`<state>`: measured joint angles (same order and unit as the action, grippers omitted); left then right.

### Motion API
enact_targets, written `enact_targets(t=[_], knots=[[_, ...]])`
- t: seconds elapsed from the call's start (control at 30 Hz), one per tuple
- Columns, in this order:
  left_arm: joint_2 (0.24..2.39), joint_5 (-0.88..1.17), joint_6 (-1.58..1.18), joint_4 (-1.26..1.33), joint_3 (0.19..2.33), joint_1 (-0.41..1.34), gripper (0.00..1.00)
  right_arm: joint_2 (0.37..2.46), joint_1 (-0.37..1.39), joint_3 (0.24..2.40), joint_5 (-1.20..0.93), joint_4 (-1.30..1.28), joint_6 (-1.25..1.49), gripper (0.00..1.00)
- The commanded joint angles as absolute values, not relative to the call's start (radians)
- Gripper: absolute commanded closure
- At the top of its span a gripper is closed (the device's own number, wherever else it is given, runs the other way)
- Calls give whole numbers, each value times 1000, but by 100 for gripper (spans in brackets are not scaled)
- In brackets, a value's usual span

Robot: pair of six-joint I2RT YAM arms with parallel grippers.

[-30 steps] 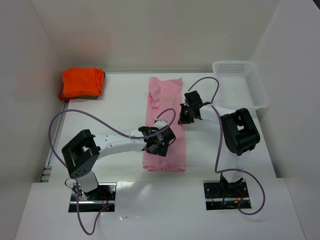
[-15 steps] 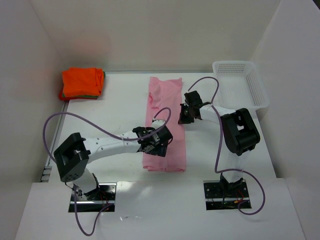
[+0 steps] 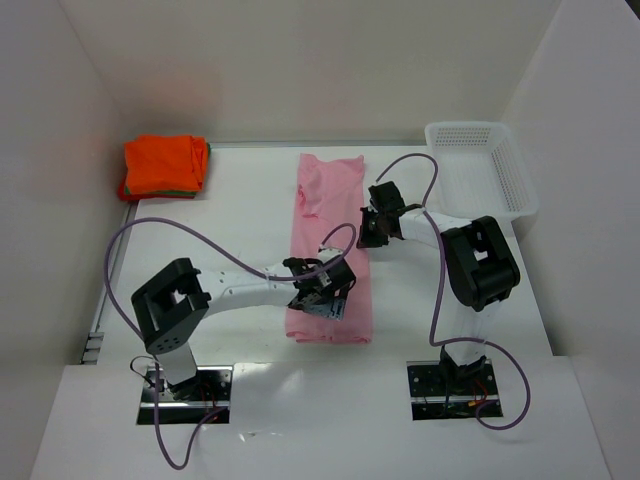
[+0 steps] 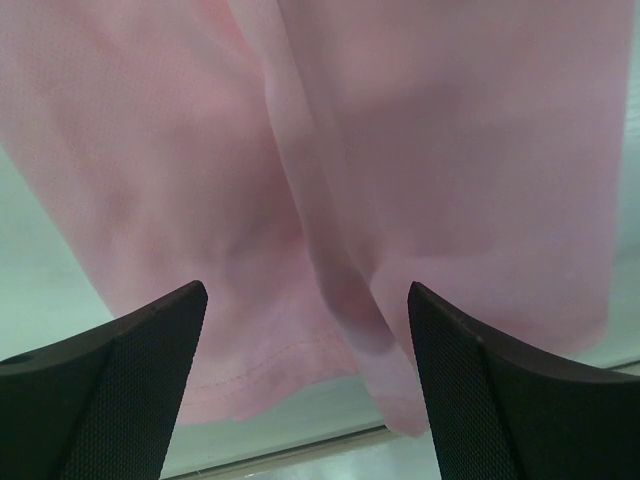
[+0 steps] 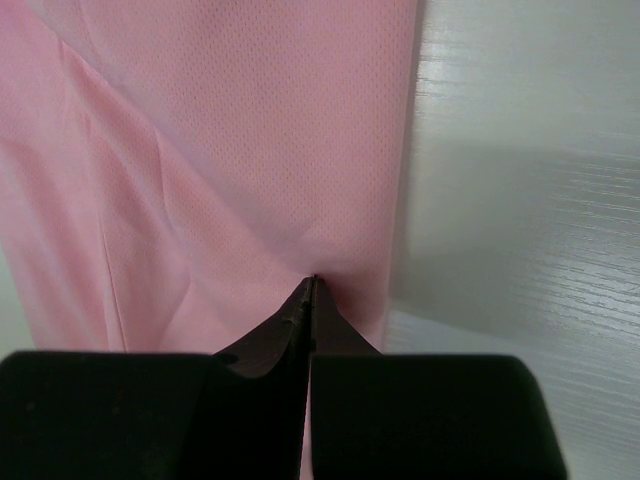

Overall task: Fold and stack the t-shirts
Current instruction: Rotate the tshirt 90 degrees

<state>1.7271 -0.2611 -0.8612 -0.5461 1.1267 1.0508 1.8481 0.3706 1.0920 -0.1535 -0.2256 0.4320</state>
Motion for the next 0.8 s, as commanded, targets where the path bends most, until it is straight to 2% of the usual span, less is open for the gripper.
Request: enact_targets(t=[0.0, 0.2, 0.77], knots=[[1749, -287, -845, -572, 1127, 1055, 11, 1858, 380, 1098, -137, -199, 420, 99], [1749, -345, -864, -641, 1127, 1055, 11, 1867, 380, 1098, -137, -199, 420, 99], [1634, -301, -939, -695, 997, 1064, 11, 1867, 380, 1098, -137, -199, 420, 99]])
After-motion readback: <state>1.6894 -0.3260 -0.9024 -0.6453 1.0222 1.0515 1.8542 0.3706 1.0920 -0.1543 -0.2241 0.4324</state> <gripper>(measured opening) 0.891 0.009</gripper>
